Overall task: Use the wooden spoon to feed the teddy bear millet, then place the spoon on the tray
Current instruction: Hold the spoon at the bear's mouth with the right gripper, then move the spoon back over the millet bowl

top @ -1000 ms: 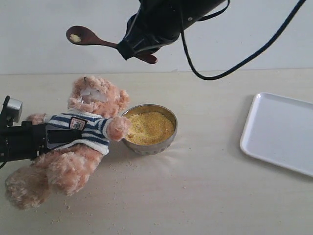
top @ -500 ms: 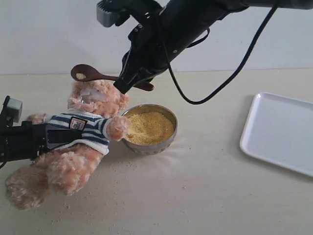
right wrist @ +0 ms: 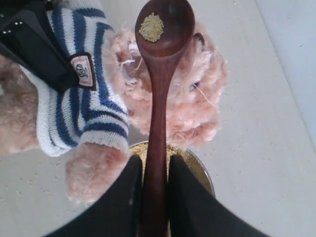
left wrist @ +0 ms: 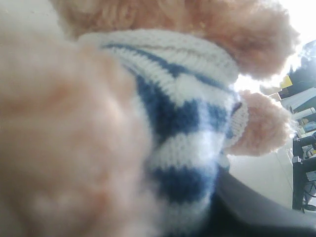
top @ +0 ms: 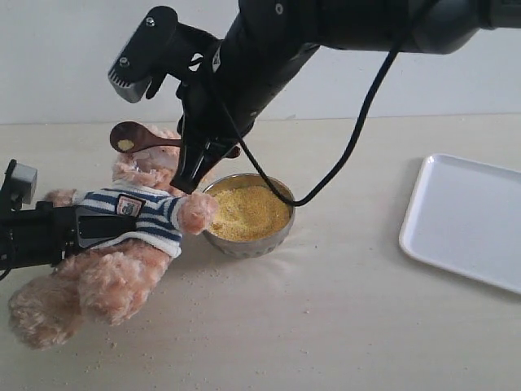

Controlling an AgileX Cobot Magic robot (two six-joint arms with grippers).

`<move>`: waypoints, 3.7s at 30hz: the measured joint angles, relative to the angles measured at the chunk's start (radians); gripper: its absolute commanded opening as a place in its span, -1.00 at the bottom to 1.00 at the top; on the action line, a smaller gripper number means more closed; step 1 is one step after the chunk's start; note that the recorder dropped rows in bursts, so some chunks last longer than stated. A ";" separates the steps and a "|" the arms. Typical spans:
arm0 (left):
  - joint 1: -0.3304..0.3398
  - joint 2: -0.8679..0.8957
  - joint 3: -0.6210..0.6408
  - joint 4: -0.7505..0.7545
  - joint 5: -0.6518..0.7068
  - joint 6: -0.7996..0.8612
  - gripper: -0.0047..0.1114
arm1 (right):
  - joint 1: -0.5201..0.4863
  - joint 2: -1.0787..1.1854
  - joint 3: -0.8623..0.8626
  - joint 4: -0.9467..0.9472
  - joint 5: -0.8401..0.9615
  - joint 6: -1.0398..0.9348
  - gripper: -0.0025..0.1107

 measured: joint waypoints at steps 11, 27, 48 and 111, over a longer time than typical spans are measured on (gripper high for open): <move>0.000 0.000 0.000 0.000 0.002 0.000 -0.83 | 0.069 0.044 0.000 -0.320 0.021 0.082 -0.96; 0.000 0.000 0.000 -0.001 0.004 0.000 -0.83 | 0.118 0.052 0.000 -0.596 0.043 0.259 -0.96; 0.000 0.003 0.000 -0.001 0.004 0.000 -0.83 | 0.149 0.048 0.000 -0.703 0.090 0.341 -0.96; 0.000 -0.212 -0.022 -0.003 -0.027 -0.195 -0.83 | -0.262 -0.173 0.000 0.134 0.399 0.052 -0.96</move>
